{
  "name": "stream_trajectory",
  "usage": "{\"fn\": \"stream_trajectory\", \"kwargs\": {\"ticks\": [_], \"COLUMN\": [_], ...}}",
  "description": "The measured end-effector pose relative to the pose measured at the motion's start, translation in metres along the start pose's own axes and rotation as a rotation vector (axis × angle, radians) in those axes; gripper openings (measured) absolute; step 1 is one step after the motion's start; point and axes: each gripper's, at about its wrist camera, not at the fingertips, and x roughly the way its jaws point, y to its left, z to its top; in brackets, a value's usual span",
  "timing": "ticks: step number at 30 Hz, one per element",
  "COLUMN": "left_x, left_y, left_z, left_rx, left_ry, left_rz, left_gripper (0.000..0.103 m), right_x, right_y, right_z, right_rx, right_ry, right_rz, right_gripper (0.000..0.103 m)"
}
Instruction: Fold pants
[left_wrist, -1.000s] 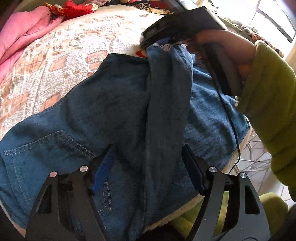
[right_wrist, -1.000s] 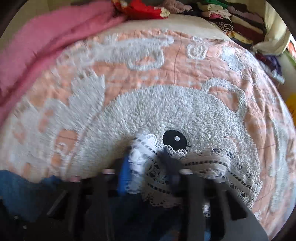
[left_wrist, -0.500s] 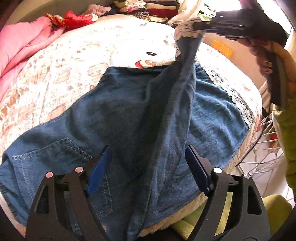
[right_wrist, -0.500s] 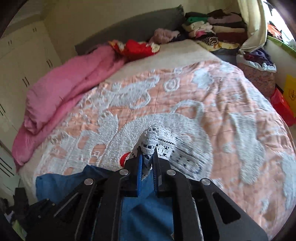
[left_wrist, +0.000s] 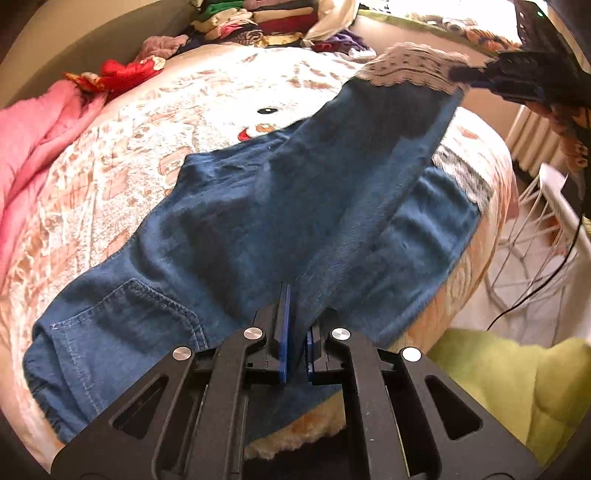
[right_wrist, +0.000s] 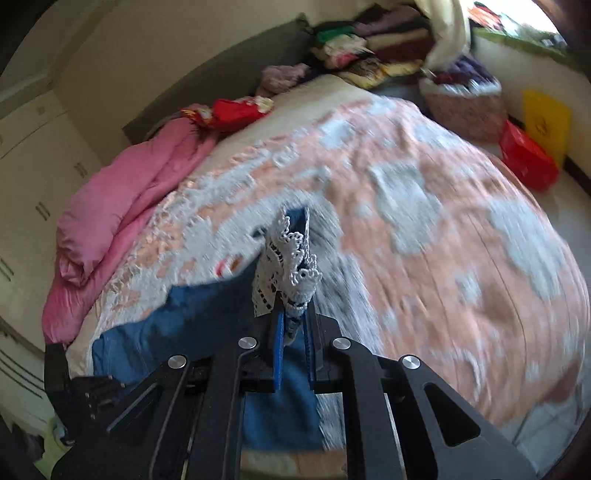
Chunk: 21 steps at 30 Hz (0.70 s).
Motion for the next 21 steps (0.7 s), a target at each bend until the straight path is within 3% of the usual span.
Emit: {"fn": "stream_trajectory", "kwargs": {"ticks": [10, 15, 21], "left_x": [0.005, 0.007, 0.003], "left_y": [-0.015, -0.017, -0.02], "left_z": [-0.014, -0.019, -0.025], "left_rx": [0.05, 0.049, 0.052], "left_ry": [0.045, 0.067, 0.079], "left_rz": [0.037, 0.035, 0.028], "left_gripper": [0.001, 0.001, 0.001], "right_x": [0.004, 0.004, 0.006], "right_y": [-0.044, -0.052, -0.052], "right_z": [-0.064, -0.068, -0.074], "right_rx": [0.116, 0.144, 0.119], "right_ry": [0.12, 0.125, 0.151], "right_rz": [-0.001, 0.034, 0.013], "right_gripper": [0.012, 0.013, 0.01]}}
